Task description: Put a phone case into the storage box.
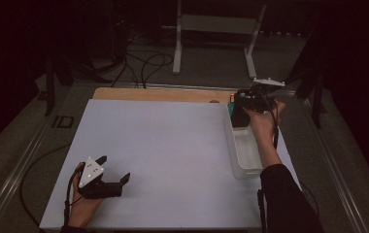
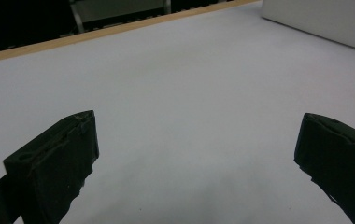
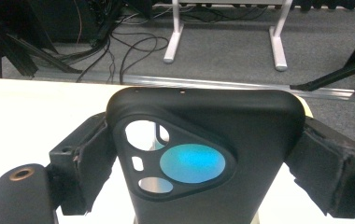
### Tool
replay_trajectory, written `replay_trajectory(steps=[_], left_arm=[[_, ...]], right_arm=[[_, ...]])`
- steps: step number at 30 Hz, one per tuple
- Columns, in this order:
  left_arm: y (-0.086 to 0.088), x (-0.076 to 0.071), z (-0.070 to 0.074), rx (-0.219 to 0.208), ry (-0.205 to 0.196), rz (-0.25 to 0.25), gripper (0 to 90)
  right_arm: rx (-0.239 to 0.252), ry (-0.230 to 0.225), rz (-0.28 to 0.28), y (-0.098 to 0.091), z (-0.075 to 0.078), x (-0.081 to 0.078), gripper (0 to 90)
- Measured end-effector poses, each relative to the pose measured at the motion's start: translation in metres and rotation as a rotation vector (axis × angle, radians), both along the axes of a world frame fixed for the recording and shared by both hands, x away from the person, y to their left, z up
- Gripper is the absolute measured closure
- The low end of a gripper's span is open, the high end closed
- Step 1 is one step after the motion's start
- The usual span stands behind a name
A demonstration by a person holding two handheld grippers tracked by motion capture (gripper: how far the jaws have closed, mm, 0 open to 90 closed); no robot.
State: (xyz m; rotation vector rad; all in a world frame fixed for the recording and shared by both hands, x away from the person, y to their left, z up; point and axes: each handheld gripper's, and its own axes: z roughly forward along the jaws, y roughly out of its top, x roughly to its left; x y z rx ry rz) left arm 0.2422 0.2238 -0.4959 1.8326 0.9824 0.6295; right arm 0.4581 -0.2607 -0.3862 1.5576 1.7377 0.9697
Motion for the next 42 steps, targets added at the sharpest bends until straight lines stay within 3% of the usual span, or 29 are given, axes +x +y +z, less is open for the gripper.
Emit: replay_trajectory(steps=[17, 42], left_arm=[[-0.001, 0.0, 0.0, 0.0, 0.004, -0.003, 0.4], [0.0, 0.0, 0.0, -0.001, 0.004, -0.004, 0.4]], right_arm=[[0.005, 0.031, -0.012, 0.001, -0.014, 0.006, 13.5], [-0.029, 0.069, -0.028, 0.005, -0.034, 0.018, 13.4]])
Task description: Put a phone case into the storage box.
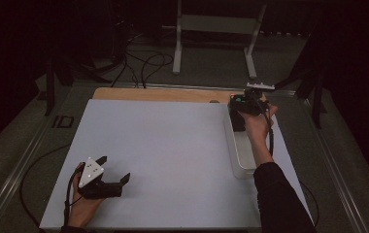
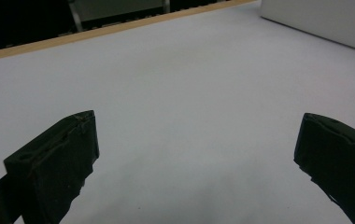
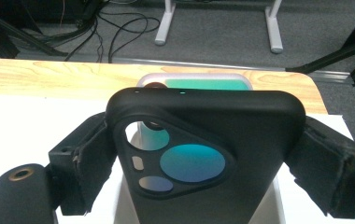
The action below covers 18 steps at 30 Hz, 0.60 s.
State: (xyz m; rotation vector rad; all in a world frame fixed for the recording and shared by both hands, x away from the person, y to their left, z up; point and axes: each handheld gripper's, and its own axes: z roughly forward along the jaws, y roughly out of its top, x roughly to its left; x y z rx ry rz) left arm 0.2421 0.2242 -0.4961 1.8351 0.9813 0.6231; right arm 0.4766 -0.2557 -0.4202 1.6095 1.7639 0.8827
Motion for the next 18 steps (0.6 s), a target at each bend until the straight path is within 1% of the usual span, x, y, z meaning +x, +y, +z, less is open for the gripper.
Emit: replay_trajectory(steps=[7, 10, 18], left_arm=[[0.0013, -0.0005, -0.0002, -0.005, 0.0, 0.002, 0.4], [0.0013, -0.0008, 0.0, -0.005, 0.0, 0.001, 0.4], [0.002, -0.0008, -0.0003, -0.007, 0.0, 0.002, 0.4]], right_arm=[[-0.007, -0.013, 0.001, 0.0022, -0.0025, 0.0035, 13.2], [-0.006, -0.013, -0.004, 0.0024, -0.0033, 0.0052, 13.1], [-0.007, -0.011, 0.011, 0.0023, -0.0042, 0.0093, 12.8]])
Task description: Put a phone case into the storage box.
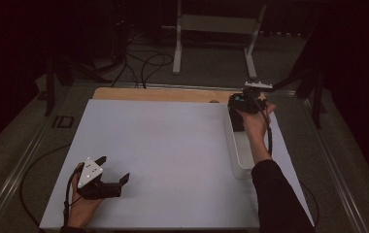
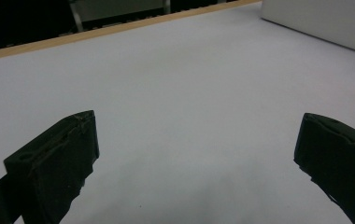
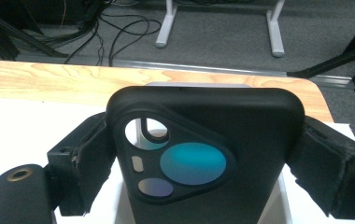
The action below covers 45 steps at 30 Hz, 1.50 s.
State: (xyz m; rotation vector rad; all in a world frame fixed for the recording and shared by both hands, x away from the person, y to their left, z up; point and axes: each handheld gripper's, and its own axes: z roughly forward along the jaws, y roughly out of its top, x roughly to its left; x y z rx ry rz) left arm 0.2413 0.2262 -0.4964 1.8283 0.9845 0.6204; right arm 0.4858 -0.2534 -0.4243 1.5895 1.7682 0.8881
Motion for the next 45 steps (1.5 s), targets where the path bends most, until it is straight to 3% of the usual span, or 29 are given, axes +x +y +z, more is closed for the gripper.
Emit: replay_trajectory(steps=[19, 27, 45], left_arm=[[0.0, -0.001, 0.0, -0.003, 0.0, 0.003, 0.4], [0.0, -0.001, 0.0, -0.002, 0.0, 0.005, 0.4], [0.0, -0.001, 0.0, 0.004, 0.0, 0.013, 0.4]], right_arm=[[0.04, -0.012, 0.022, -0.002, -0.002, 0.004, 9.8], [0.034, -0.029, 0.026, -0.003, 0.002, 0.002, 9.4], [0.052, -0.07, 0.116, 0.001, 0.009, -0.015, 9.5]])
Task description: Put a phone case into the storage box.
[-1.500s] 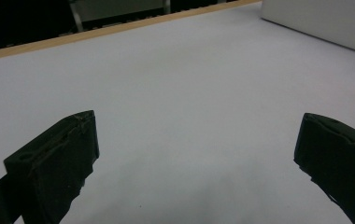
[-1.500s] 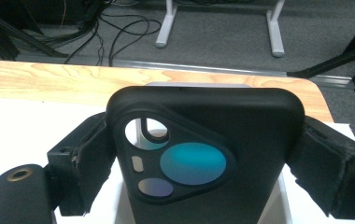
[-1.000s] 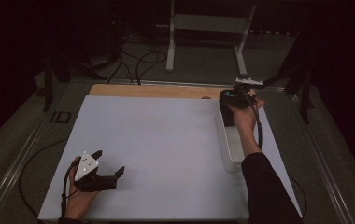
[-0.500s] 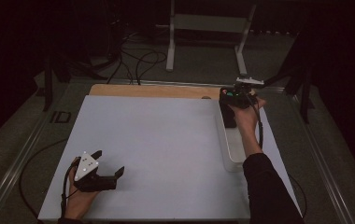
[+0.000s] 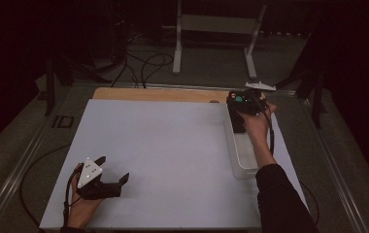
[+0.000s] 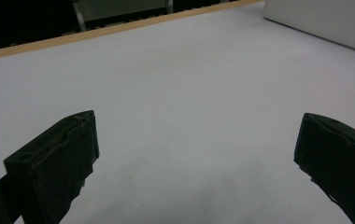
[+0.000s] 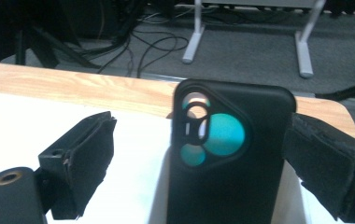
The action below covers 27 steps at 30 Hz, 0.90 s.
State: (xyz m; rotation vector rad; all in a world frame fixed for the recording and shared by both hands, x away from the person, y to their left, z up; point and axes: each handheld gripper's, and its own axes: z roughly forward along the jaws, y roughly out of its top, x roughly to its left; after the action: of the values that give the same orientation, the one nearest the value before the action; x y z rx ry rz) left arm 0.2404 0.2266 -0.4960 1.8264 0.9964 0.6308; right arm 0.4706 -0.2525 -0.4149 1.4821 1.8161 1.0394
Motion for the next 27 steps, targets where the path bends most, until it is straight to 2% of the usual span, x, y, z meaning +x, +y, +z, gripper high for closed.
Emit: replay_trajectory(steps=[6, 12, 19, 27], left_arm=[[-0.001, 0.0, 0.0, 0.008, 0.001, -0.002, 0.4], [-0.001, 0.0, 0.0, 0.007, 0.0, 0.0, 0.4], [-0.002, 0.0, 0.0, 0.004, 0.0, -0.001, 0.4], [-0.002, 0.0, 0.0, 0.003, 0.001, -0.003, 0.4]], right_arm=[[-0.018, -0.017, 0.064, 0.004, 0.005, -0.01, 9.5], [-0.031, -0.041, 0.1, 0.008, 0.011, -0.021, 9.5], [-0.014, -0.062, 0.142, 0.009, 0.019, -0.034, 9.5], [-0.005, -0.082, 0.197, 0.018, 0.019, -0.048, 9.4]])
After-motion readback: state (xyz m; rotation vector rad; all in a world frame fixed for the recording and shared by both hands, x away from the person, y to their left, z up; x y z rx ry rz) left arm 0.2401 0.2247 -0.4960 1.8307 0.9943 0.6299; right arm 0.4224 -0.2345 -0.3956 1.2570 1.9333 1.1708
